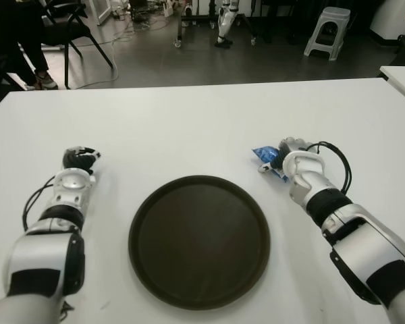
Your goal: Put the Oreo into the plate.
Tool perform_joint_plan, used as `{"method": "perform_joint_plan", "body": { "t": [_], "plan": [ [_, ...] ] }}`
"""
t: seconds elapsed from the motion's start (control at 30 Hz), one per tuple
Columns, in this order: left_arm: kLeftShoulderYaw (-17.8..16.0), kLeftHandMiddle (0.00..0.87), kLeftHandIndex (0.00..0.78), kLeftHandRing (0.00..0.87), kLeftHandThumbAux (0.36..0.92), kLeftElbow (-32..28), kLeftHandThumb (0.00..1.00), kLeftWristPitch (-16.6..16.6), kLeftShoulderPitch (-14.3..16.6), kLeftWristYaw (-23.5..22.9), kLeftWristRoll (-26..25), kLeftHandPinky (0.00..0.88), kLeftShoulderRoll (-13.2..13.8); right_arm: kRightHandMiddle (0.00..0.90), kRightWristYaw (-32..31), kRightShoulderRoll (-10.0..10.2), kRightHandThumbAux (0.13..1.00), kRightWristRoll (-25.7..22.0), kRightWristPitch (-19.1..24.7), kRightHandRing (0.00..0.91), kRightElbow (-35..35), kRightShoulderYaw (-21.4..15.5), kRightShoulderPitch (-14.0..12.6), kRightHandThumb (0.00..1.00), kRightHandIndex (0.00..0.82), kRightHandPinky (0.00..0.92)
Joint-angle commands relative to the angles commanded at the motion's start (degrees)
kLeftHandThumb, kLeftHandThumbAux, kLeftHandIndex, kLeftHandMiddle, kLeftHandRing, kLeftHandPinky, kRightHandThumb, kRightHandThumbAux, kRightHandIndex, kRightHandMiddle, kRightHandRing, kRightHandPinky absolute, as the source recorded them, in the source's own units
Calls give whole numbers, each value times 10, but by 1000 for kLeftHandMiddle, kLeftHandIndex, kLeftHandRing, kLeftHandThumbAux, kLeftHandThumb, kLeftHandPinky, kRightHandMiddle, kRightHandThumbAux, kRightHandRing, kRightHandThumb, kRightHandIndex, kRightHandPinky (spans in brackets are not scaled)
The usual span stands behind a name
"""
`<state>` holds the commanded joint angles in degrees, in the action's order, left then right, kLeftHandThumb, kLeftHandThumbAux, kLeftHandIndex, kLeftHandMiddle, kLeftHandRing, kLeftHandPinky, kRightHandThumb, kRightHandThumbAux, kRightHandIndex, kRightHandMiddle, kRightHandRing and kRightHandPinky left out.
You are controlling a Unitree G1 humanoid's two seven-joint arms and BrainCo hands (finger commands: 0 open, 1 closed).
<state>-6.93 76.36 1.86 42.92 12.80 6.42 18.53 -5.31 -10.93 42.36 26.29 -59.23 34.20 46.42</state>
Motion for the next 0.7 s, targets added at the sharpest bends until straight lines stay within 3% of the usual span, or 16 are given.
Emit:
{"method": "perform_joint_plan", "body": {
  "t": [0.23, 0.37, 0.43, 0.5, 0.7],
  "plan": [
    [1, 188, 402, 203, 718, 0, 684, 0, 0, 4, 2, 212, 0, 0, 3, -2, 532, 4, -1, 0, 1, 5, -1, 90, 399, 0],
    [1, 186, 402, 199, 718, -1, 685, 0, -1, 2, 2, 206, 1, 0, 8, -4, 596, 9, -4, 0, 2, 13, -1, 195, 429, 0],
    [1, 183, 401, 197, 719, -1, 684, 0, -1, 1, 2, 205, 1, 0, 15, -6, 657, 11, -8, 0, 1, 17, -2, 432, 426, 0],
    [1, 178, 400, 194, 720, 0, 683, 0, -1, 0, 2, 205, 1, 0, 21, -7, 692, 12, -11, 0, 0, 21, -3, 586, 425, 0],
    [4, 172, 399, 185, 720, 0, 682, 0, -1, -1, 5, 187, 3, 16, 41, -10, 713, 12, -23, 0, 0, 24, -6, 687, 425, 0]
  ]
}}
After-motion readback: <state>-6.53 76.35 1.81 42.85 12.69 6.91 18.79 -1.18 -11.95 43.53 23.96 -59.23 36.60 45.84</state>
